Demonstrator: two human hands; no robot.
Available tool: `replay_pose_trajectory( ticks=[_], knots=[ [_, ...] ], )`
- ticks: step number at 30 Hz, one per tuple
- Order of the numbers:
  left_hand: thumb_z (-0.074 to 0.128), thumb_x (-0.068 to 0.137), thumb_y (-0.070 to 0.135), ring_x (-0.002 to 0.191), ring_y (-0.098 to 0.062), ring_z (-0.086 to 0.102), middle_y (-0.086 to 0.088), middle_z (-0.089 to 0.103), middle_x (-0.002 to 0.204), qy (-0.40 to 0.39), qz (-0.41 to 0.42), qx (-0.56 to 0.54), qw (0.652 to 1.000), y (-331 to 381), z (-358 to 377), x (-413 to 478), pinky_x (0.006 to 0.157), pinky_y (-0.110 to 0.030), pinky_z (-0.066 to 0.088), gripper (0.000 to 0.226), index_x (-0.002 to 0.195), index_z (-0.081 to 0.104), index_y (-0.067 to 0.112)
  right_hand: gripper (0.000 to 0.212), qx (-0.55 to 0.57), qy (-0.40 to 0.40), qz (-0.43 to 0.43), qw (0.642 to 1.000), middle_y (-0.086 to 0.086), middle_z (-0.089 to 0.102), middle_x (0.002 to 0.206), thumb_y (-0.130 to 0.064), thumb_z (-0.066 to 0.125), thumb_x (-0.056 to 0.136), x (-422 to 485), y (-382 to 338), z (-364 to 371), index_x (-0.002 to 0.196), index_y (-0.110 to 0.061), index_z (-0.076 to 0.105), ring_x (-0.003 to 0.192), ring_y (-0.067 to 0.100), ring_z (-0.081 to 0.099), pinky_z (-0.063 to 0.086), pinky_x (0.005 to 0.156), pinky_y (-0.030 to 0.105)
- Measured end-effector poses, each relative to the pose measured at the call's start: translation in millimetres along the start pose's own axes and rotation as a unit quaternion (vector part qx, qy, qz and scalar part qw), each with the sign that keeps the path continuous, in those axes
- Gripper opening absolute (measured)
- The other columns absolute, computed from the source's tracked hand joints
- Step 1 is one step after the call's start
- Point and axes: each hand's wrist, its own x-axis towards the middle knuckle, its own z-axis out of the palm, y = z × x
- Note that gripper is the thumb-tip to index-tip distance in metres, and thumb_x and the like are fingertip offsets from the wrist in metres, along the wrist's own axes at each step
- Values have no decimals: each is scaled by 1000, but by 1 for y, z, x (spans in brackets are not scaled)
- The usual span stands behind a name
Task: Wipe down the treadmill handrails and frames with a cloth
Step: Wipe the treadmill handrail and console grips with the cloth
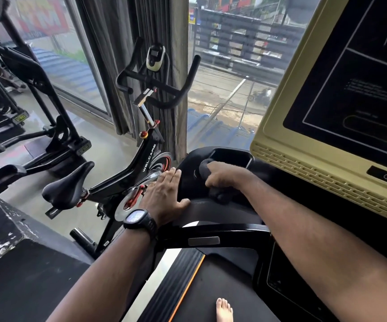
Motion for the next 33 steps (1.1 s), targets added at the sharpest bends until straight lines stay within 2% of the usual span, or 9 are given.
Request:
replay_pose_trajectory(
  ticks=[5, 9, 12, 14, 19, 24, 26, 29, 33],
  knots=[
    [53, 87, 53, 150, -17, 19, -3, 21, 163, 0, -3, -11, 1000, 1, -3, -1, 117, -43, 29, 86, 156, 20, 15, 32, -310, -20, -107, 944, 8, 63, 121, -8, 53, 92, -20, 5, -11, 121, -21, 55, 109, 31, 60, 45, 77, 36],
    [51, 86, 53, 150, -16, 17, -3, 19, 164, 1, -2, -19, 1000, 1, -4, -2, 117, -42, 27, 85, 156, 20, 15, 30, -542, 51, -206, 813, 4, 62, 124, -17, 43, 105, -20, 31, -25, 130, -21, 58, 113, 29, 61, 48, 91, 42],
    [47, 85, 56, 150, -16, 17, -3, 19, 164, 3, -5, -18, 1000, 0, -3, -2, 118, -43, 27, 87, 156, 20, 15, 39, -506, 148, -278, 803, 4, 59, 131, -11, 38, 102, -3, 51, -15, 137, -16, 54, 118, 26, 57, 45, 101, 42],
    [50, 86, 56, 150, -17, 17, -4, 20, 164, 1, -4, -15, 1000, -1, -2, -1, 118, -44, 28, 87, 156, 19, 15, 41, -479, 152, -319, 804, 8, 59, 137, -6, 42, 101, 12, 58, -16, 140, -12, 55, 124, 28, 56, 43, 106, 42],
    [40, 79, 61, 150, -18, 18, -4, 22, 163, 2, -7, -14, 1000, -1, 0, 0, 118, -46, 28, 91, 156, 21, 15, 39, -574, 53, -410, 707, 3, 59, 139, -10, 40, 103, 36, 51, -30, 139, -14, 55, 131, 25, 52, 36, 115, 39],
    [32, 74, 64, 150, -17, 19, -2, 23, 163, 6, -9, -15, 1000, -3, 4, 0, 117, -46, 29, 94, 155, 22, 17, 42, -676, -34, -328, 659, 2, 49, 152, -17, 35, 107, 49, 49, -33, 147, -17, 49, 144, 20, 40, 27, 117, 31],
    [29, 73, 65, 150, -17, 19, -1, 23, 162, 10, -10, -15, 1000, -4, 4, 0, 117, -45, 28, 95, 155, 23, 18, 39, -671, -37, -253, 696, 1, 56, 145, -22, 38, 107, 50, 50, -34, 141, -19, 57, 138, 21, 47, 34, 109, 28],
    [27, 71, 66, 150, -16, 20, -1, 25, 162, 11, -10, -16, 1000, -5, 4, 0, 117, -45, 29, 96, 155, 24, 18, 40, -610, -62, -150, 775, -1, 57, 145, -25, 32, 109, 46, 43, -30, 138, -23, 59, 139, 22, 46, 32, 116, 34],
    [30, 72, 65, 149, -16, 20, -1, 25, 162, 11, -9, -20, 1000, -4, 4, 0, 117, -46, 29, 95, 155, 24, 19, 36, -595, -81, -34, 799, 4, 59, 143, -18, 43, 106, 32, 29, -28, 138, -19, 61, 137, 28, 50, 36, 116, 42]
  ],
)
